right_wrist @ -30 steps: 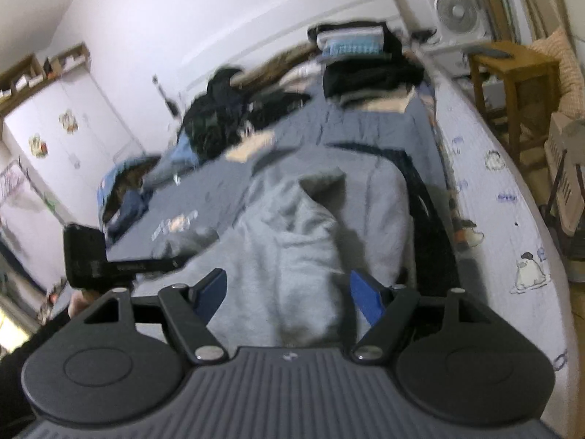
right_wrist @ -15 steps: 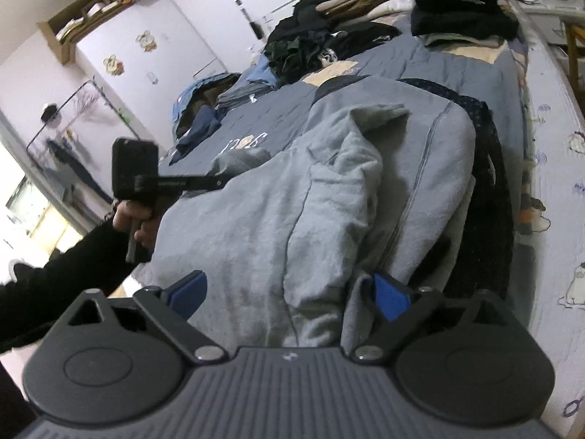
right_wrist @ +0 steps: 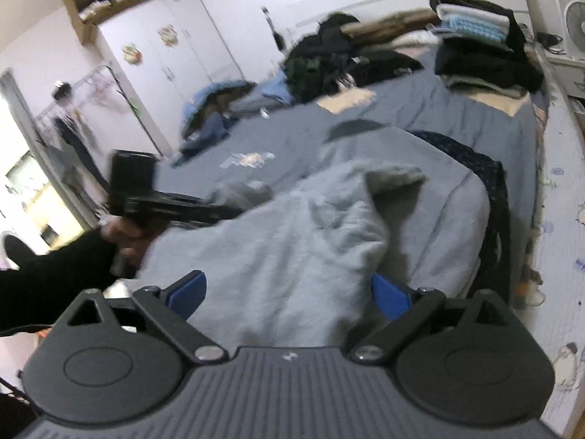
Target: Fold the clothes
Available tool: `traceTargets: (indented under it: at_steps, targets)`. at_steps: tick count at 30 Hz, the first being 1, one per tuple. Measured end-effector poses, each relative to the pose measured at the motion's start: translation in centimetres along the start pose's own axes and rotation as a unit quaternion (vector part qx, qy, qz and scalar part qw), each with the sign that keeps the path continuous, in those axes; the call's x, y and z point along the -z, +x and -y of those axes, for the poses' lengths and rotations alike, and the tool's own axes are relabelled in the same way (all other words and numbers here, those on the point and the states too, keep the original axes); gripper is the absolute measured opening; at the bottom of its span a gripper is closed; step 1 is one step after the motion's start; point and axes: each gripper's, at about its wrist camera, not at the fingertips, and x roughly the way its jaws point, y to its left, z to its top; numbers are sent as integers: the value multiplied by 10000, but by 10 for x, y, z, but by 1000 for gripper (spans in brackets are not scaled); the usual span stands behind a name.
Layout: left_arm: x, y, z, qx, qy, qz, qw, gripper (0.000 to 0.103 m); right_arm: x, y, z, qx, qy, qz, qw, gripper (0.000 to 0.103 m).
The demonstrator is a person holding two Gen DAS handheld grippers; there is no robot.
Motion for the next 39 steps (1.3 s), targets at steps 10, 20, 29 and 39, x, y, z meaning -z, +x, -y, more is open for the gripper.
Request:
traceTargets:
  at_steps: [10,20,29,39]
  targets:
    - [1,0,0,11,52,-6,10000,9,-7,34,3,-416,-90,-814,9958,97]
    - [-1,0,0,17,69,8,10000,9,19,-8,-18,-903,60,-909,9917,96]
    - [0,10,-15,23,-283,-150,9995,11,38,10,-22,-746,338,-1176,9897,89]
    - [28,-6,-39,32,-1051,-64,9944,70,38,14,-25,-716,484,-1124,9899,89]
